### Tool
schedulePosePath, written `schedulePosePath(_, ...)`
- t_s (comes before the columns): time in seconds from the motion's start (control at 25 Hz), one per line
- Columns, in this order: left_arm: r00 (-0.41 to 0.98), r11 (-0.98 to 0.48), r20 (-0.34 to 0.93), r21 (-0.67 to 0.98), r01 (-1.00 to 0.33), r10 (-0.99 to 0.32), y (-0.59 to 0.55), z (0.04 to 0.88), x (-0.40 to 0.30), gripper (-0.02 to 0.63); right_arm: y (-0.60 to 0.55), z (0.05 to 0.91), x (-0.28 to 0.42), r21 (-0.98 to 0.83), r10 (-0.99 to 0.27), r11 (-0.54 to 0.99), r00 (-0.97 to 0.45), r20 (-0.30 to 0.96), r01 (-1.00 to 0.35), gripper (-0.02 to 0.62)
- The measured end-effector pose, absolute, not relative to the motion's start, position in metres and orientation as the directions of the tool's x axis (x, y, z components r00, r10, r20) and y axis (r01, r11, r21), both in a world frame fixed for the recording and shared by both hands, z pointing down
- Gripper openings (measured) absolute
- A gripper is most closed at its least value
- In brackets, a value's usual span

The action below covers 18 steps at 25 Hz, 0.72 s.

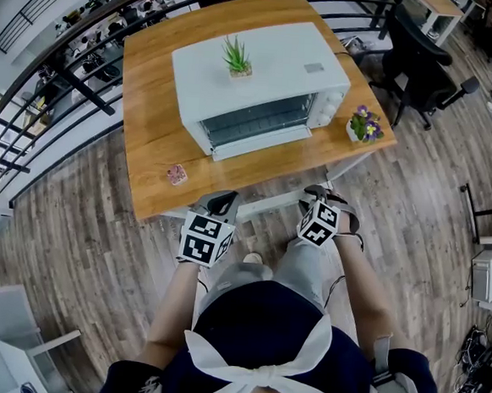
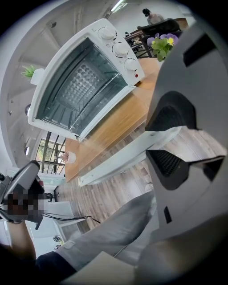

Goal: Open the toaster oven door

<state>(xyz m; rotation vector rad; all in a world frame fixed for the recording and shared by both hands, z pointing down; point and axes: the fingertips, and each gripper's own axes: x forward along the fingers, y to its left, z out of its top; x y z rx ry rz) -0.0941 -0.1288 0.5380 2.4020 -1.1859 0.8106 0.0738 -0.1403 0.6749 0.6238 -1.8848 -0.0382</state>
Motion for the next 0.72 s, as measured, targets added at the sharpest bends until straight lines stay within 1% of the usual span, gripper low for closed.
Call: schedulePosePath(0.72, 0.476, -0.591, 0.64, 0.043, -0.806, -0.603, -0.138, 0.545, -0.094, 0.021, -0.137, 0.709, 0.073, 0.239, -0.367, 0.877, -0.261, 0.893, -0.417, 0.138)
